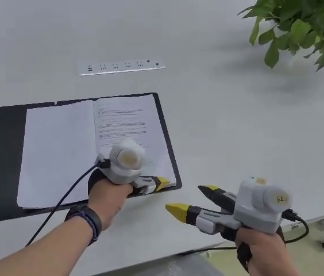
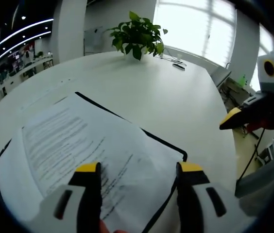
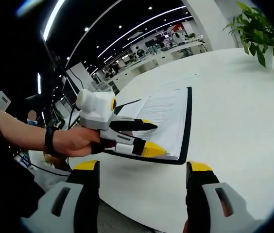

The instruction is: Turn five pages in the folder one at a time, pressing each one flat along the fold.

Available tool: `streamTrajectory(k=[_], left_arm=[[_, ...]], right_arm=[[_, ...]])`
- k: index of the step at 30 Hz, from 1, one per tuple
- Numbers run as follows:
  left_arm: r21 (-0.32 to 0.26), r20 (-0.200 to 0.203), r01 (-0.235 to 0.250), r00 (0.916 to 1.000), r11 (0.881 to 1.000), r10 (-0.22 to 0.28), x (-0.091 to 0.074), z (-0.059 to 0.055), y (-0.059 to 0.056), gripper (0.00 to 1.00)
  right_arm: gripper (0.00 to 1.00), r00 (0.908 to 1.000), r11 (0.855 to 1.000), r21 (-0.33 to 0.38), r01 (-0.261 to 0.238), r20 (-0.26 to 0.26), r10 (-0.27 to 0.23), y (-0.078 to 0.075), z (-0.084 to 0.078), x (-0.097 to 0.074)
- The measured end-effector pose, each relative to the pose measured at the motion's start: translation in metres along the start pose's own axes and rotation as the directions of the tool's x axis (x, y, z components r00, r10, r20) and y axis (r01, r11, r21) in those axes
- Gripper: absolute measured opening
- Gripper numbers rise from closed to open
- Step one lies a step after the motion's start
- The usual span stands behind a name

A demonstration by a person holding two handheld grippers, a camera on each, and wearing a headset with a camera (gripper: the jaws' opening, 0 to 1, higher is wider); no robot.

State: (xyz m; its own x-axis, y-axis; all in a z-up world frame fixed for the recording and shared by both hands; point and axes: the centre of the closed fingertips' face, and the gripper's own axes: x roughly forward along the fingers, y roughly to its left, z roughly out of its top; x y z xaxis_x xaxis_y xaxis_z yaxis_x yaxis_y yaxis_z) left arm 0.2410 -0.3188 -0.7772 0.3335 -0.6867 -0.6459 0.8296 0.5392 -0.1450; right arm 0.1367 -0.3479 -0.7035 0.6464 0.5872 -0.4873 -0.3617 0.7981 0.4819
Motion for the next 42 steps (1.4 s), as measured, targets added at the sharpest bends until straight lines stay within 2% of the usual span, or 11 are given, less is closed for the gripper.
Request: streamTrajectory(k=[5, 11, 17, 27, 30, 36, 42], left_arm=[[-0.015, 0.003, -0.006, 1.0, 1.0, 0.006, -0.004, -0.002, 0.006, 0.55], [-0.002, -0.005, -0.027, 0.9996, 1.0, 0.027, -0.009, -0.007, 0.012, 0.46], [-0.018, -0.001, -0.037, 0.9993, 0.999, 0.037, -0.013, -0.009, 0.015, 0.38], [-0.095, 0.023, -0.037, 0.999, 0.995, 0.039, -0.026, -0.016, 0.019, 0.21], [-0.096, 0.027, -0.035, 0.9989, 0.995, 0.038, -0.029, -0.015, 0.019, 0.12], [-0.119, 0.053, -0.041, 0.9975, 0.992, 0.048, -0.035, -0.01, 0.022, 0.1], [-0.113, 0.065, -0.042, 0.9967, 0.993, 0.049, -0.041, -0.006, 0.024, 0.09]], right_arm=[[0.71, 1.0, 1.0, -0.002, -0.005, -0.001, 0.005, 0.0, 0.002, 0.003], [0.7, 0.9999, 1.0, -0.009, -0.011, -0.009, 0.011, 0.001, 0.001, 0.007], [0.68, 0.9998, 1.0, -0.017, -0.018, -0.011, 0.018, 0.0, 0.005, 0.016], [0.66, 0.9993, 0.999, -0.029, -0.036, 0.006, 0.037, -0.006, 0.032, 0.042], [0.65, 0.999, 0.998, -0.041, -0.044, 0.01, 0.044, -0.004, 0.039, 0.046], [0.65, 0.9987, 0.998, -0.046, -0.05, 0.005, 0.05, -0.005, 0.042, 0.052], [0.63, 0.9982, 0.998, -0.037, -0.057, 0.015, 0.057, -0.009, 0.049, 0.061]])
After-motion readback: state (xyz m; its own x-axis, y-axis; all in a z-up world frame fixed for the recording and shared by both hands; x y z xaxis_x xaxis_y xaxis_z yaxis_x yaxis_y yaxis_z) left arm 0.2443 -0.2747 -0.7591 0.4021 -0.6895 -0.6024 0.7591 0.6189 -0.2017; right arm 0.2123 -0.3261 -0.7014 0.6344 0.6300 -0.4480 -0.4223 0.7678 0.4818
